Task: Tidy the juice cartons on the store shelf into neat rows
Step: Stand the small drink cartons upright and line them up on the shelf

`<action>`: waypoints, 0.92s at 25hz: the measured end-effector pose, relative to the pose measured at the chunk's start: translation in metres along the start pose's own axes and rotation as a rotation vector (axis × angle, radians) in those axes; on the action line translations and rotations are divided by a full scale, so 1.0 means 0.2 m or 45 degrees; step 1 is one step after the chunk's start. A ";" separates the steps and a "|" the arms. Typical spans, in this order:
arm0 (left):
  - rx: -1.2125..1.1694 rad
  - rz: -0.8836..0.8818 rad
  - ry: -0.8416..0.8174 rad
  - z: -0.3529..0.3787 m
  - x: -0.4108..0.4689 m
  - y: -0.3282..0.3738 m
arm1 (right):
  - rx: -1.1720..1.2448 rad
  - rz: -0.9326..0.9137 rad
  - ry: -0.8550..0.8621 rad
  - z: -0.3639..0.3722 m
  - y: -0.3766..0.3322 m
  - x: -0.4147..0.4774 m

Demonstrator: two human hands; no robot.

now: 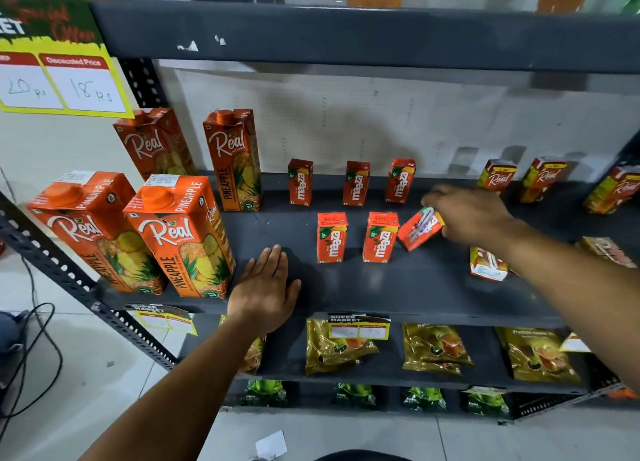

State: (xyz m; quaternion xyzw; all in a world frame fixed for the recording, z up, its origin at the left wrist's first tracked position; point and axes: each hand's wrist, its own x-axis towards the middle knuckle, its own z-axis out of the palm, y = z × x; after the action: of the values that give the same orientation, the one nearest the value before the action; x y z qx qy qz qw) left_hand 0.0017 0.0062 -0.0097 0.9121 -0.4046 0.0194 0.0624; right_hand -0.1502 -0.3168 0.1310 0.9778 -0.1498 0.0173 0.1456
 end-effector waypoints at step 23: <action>-0.004 0.010 0.045 0.01 0.00 0.00 | -0.190 -0.288 -0.238 -0.11 0.07 0.10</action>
State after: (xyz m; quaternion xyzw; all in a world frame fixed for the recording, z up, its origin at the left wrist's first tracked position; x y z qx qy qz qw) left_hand 0.0021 0.0069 -0.0109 0.9099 -0.4072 0.0353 0.0708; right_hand -0.1360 -0.3297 0.1574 0.9722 -0.0526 -0.1015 0.2043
